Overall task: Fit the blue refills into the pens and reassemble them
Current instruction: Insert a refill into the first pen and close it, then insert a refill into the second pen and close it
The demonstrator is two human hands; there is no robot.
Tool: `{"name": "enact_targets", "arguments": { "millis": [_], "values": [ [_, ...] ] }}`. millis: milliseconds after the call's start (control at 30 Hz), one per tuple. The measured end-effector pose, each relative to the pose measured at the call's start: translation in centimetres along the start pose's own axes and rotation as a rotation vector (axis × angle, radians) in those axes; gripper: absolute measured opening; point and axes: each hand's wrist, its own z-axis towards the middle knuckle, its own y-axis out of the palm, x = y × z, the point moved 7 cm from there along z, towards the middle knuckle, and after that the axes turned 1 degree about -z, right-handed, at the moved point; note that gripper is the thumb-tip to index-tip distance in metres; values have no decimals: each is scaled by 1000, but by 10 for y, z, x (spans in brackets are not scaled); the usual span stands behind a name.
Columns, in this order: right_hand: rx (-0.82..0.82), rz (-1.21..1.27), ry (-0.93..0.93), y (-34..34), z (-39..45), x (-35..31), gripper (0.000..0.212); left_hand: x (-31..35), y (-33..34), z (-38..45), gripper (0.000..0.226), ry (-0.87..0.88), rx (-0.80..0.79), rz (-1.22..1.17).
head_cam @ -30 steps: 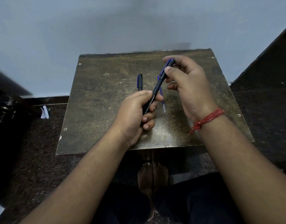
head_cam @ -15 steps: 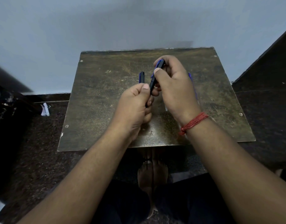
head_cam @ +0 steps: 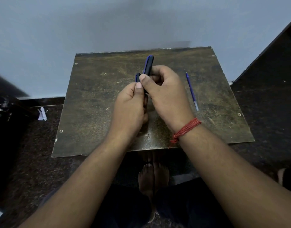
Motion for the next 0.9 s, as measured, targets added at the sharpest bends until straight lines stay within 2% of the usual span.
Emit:
{"name": "enact_targets", "arguments": {
  "millis": [133,267,367,433,567,667,900],
  "values": [
    [20,27,-13,-6,4,-2,7,-1,1,-1,38,37,-36,107],
    [164,4,-56,-37,18,-1,11,1,2,-4,33,74,-34,184],
    [288,-140,-105,-71,29,1,20,6,-4,-4,27,121,9,247],
    [315,-303,-128,-85,33,4,20,10,-12,-1,25,167,59,312],
    [260,-654,-45,-86,38,21,13,20,-27,3,22,251,172,366],
    [186,-834,-65,-72,37,26,16,28,-35,2,17,318,240,476],
    [155,-1065,-98,-61,35,27,19,27,-37,5,11,332,258,572]
  ]
}}
